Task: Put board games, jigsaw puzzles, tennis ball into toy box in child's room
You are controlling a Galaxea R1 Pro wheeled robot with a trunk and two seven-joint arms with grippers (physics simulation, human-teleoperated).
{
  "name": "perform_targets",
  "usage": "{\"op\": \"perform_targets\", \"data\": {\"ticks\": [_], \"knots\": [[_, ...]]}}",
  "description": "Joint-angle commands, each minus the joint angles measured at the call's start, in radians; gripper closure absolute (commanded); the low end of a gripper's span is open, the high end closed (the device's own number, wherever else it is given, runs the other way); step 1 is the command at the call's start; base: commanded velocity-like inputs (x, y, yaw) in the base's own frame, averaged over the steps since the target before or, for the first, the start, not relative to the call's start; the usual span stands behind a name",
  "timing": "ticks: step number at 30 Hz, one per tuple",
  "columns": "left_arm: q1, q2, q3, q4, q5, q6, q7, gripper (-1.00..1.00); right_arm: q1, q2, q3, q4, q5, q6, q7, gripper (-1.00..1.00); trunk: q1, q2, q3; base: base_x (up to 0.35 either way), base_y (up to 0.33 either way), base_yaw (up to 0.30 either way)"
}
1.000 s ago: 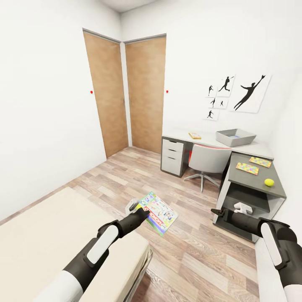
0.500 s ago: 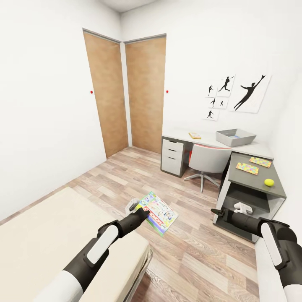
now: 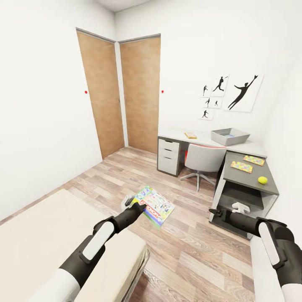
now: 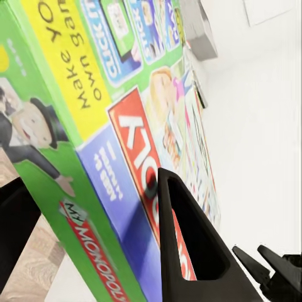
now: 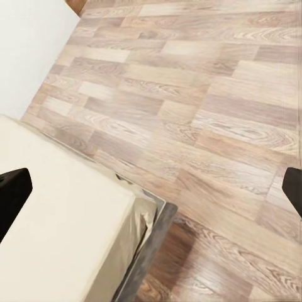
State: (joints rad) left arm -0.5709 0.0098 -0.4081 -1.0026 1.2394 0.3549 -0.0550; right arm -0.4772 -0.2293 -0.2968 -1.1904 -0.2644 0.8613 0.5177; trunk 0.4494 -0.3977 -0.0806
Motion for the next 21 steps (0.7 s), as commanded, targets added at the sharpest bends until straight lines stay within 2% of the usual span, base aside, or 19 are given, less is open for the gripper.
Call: {"op": "perform_targets", "data": {"ticks": [1, 10, 11, 16, 21], "knots": [[-0.001, 0.002, 0.004, -0.002, 0.006, 0.001, -0.005, 1.0, -0.002, 0.001, -0.001, 0.0, 0.001, 0.006, 0.004, -1.0, 0.001, -0.002, -0.002, 0.0, 0.0, -0.222], [-0.002, 0.007, 0.056, -0.008, 0.01, 0.0, -0.017, 1.0, -0.003, 0.004, 0.0, 0.0, 0.001, 0.009, 0.004, -1.0, 0.001, -0.002, -0.002, 0.0, 0.0, -0.254], [-0.002, 0.008, 0.114, -0.009, 0.01, 0.0, -0.018, 1.0, -0.003, 0.004, 0.0, 0.0, 0.002, 0.009, 0.004, -1.0, 0.001, -0.002, -0.002, 0.0, 0.0, -0.272], [-0.002, 0.008, 0.118, -0.009, 0.011, 0.0, -0.02, 1.0, -0.003, 0.005, 0.001, 0.0, 0.002, 0.009, 0.004, -1.0, 0.001, -0.002, -0.002, 0.0, 0.0, -0.262], [-0.002, 0.008, 0.119, -0.01, 0.011, -0.001, -0.021, 1.0, -0.003, 0.005, 0.001, 0.0, 0.002, 0.009, 0.004, -1.0, 0.001, -0.002, -0.002, 0.0, 0.0, -0.125]]}}
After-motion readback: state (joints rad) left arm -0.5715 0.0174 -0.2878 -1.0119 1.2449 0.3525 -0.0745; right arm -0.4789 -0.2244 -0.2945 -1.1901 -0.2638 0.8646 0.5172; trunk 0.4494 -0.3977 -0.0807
